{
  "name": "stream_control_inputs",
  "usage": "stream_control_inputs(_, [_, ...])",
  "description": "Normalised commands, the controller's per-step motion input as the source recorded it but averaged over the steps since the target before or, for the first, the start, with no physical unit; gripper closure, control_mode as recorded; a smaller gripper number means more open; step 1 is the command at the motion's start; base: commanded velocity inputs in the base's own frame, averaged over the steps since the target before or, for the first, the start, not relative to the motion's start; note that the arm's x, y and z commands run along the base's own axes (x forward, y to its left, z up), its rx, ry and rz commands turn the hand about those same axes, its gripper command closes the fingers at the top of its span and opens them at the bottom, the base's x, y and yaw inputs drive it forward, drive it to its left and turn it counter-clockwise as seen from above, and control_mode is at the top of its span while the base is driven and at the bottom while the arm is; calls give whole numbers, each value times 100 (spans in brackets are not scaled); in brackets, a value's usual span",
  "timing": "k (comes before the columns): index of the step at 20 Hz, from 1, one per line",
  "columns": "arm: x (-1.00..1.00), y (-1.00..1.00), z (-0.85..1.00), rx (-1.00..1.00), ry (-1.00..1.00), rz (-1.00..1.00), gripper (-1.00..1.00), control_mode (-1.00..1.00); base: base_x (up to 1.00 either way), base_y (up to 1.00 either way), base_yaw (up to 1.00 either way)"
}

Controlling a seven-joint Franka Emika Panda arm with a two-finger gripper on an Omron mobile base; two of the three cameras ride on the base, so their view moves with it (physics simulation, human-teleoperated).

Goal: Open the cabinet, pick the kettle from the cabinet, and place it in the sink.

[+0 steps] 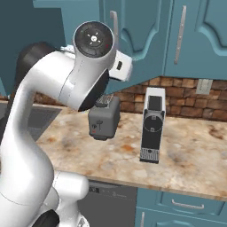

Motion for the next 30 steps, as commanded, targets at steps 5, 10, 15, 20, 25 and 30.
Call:
stream_control_inputs(5, [-29, 37, -1, 0, -3, -9, -100, -100, 0, 0, 0])
stream_control_inputs(10, [-11, 43, -7, 0, 0, -8, -100, -100, 0, 0, 0])
stream_control_inputs(15, [0, 52, -2, 0, 7, -6, -100, -100, 0, 0, 0])
stream_control_inputs(20, [1, 41, 0, 0, 7, -4, -100, -100, 0, 0, 0])
stream_control_inputs(25, [11, 36, -1, 0, 1, -1, -100, -100, 0, 0, 0])
stream_control_inputs(30, [21, 32, -3, 1, 1, 0, -100, -100, 0, 0, 0])
